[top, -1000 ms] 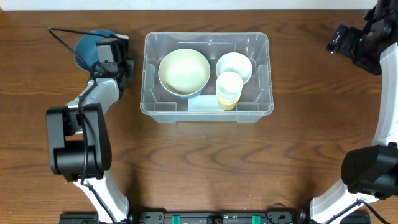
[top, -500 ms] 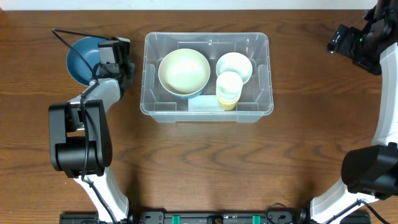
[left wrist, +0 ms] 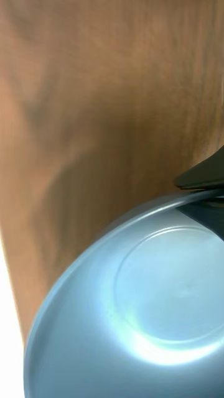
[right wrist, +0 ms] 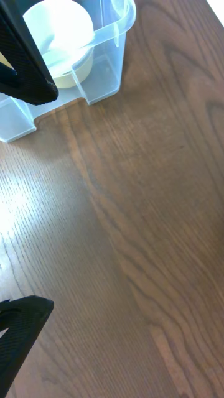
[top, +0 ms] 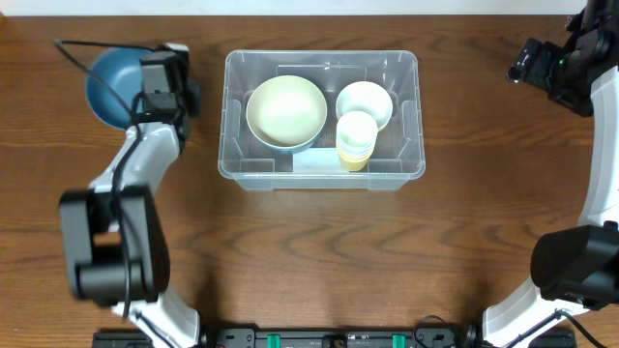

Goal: Pack container
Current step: 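Lift the dark-blue bowl into the container onto the cream bowl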

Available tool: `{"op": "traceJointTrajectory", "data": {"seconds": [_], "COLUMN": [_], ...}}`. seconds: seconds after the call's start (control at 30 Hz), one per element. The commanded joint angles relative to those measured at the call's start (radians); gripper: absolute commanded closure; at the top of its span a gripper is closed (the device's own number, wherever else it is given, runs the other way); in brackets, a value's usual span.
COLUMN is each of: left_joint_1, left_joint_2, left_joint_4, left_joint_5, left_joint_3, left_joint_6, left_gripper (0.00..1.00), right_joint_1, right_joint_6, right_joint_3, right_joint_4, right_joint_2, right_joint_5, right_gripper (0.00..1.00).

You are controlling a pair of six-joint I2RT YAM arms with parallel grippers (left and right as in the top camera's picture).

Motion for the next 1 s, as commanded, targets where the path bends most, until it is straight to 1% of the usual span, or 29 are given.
{"op": "traceJointTrajectory", "data": {"seconds": [0.0, 0.13, 0.2, 0.33, 0.4, 0.53, 0.7, 0.8, 0.97], "left_joint_1": [0.002, 0.001, -0.005, -0.048, -0.089, -0.211, -0.37, -0.436, -0.495], "left_joint_2": [-0.133, -0.267, -0.337, -0.456, -0.499, -0.546, -0.538, -0.514, -0.443], "left_joint_4": [-0.023, -0.109, -0.167, -0.236, -0.264, -0.304, -0.309, -0.306, -0.311], "left_joint_5": [-0.029, 0.008, 0.095, 0.266, 0.303, 0.303, 0.301, 0.278, 0.264], "left_joint_3": [0.001, 0.001, 0.001, 0.001, 0.001, 0.001, 0.001, 0.001, 0.001], "left_joint_6": [-0.058, -0.106, -0.106, -0.122, -0.125, -0.129, -0.128, -0.128, -0.128], "left_gripper": [0.94, 0.94, 0.94, 0.94, 0.94, 0.94, 0.94, 0.94, 0.94], "right_joint_1": [-0.003, -0.003, -0.003, -0.003, -0.003, -0.003, -0.003, -0.003, -0.003], "right_joint_6": [0.014, 0.014, 0.014, 0.014, 0.014, 0.014, 0.014, 0.014, 0.014], "right_joint_3": [0.012, 0.012, 0.012, 0.012, 0.012, 0.012, 0.012, 0.012, 0.012], "right_joint_4": [-0.001, -0.001, -0.001, -0.001, -0.001, -0.001, -0.001, -0.001, -0.001], "right_joint_2": [-0.02, -0.02, -0.02, -0.02, -0.02, -0.02, -0.02, -0.02, -0.02], "right_joint_5": [0.0, 0.0, 0.0, 0.0, 0.0, 0.0, 0.0, 0.0, 0.0], "right_gripper": [0.01, 0.01, 0.01, 0.01, 0.01, 0.01, 0.01, 0.01, 0.01]}}
